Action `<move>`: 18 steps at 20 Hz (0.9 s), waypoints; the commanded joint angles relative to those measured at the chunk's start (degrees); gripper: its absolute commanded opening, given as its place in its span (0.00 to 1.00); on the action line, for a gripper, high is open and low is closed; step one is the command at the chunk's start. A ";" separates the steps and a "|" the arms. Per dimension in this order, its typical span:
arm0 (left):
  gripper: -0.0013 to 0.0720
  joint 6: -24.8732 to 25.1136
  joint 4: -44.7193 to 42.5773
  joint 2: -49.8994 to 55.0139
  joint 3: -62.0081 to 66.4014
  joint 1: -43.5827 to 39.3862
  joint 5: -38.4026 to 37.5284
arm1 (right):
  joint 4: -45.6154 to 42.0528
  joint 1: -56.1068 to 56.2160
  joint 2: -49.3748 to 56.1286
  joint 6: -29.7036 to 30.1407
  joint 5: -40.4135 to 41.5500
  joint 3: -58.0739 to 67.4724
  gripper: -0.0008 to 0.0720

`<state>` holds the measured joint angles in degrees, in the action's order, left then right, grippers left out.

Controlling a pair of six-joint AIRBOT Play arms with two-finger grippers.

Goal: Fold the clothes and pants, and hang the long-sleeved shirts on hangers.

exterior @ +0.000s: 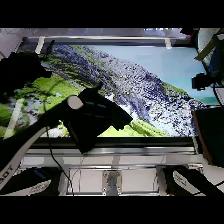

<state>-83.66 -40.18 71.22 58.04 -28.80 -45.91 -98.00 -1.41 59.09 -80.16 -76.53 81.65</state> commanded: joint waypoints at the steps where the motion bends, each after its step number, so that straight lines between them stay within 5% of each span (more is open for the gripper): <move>1: 0.87 7.65 -0.37 -6.23 2.75 16.22 2.38 | 10.75 -0.04 0.90 0.17 5.86 -1.81 0.57; 7: 0.86 9.55 -3.02 -3.50 2.78 40.85 -3.91 | 30.86 -0.04 0.96 1.88 14.60 -17.51 0.57; 10: 0.84 9.55 -3.08 1.03 2.73 43.43 -13.07 | 42.60 0.00 0.94 5.64 12.00 -27.61 0.57; 12: 0.60 9.68 -3.32 1.70 2.12 43.93 -15.15 | 50.40 0.02 0.94 10.25 11.19 -30.64 0.57; 18: 0.58 9.60 -8.96 -6.86 -2.78 46.12 -19.06 | 58.49 4.11 0.96 14.95 9.70 -30.86 0.64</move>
<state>-73.95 -45.10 68.49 58.39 16.16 -60.99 -44.51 0.38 60.01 -68.07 -65.71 51.72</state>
